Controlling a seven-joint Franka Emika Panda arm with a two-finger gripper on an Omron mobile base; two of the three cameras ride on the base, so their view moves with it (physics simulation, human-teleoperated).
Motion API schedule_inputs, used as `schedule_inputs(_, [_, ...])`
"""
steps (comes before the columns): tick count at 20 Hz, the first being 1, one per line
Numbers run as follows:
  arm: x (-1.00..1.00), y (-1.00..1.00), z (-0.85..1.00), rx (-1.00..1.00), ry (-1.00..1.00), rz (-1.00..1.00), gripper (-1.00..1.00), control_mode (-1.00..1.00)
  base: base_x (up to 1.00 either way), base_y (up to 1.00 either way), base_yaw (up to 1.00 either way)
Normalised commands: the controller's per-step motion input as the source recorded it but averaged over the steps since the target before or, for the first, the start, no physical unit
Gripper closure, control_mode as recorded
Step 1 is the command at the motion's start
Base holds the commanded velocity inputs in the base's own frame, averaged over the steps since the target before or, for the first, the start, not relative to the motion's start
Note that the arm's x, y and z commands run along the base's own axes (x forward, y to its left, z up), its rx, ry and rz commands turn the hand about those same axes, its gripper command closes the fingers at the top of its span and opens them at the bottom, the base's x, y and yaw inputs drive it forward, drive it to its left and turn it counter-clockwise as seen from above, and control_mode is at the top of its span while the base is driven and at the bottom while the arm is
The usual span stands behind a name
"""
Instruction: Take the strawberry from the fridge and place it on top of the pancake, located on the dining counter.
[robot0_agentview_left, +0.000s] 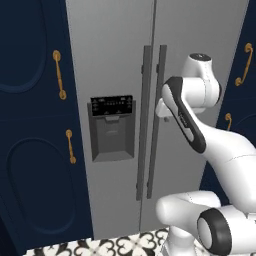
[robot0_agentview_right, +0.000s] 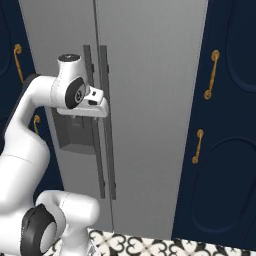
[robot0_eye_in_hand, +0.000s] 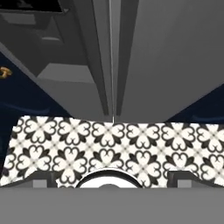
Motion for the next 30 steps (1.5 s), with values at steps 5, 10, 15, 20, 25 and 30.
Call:
schedule_inputs(5, [0.46,-0.03,-0.15,0.0,-0.18,0.02,-1.0,-1.0,0.0,0.0,0.01])
schedule_inputs(10, [0.98,-0.14,-0.06,0.0,-0.29,0.03,-1.0,-1.0,0.0,0.0,0.0])
schedule_inputs(15, [0.95,-0.06,-0.02,0.0,-0.08,0.0,-1.0,-1.0,0.0,0.0,0.0])
schedule_inputs(20, [0.82,0.0,-0.08,0.0,-0.01,0.0,-1.0,-1.0,0.0,0.0,0.0])
schedule_inputs(25, [0.58,0.01,-0.24,0.0,-0.1,0.0,-1.0,-1.0,0.0,0.0,0.0])
schedule_inputs(30, [0.46,0.0,-0.44,0.0,-0.31,0.0,-1.0,-1.0,0.0,0.0,0.0])
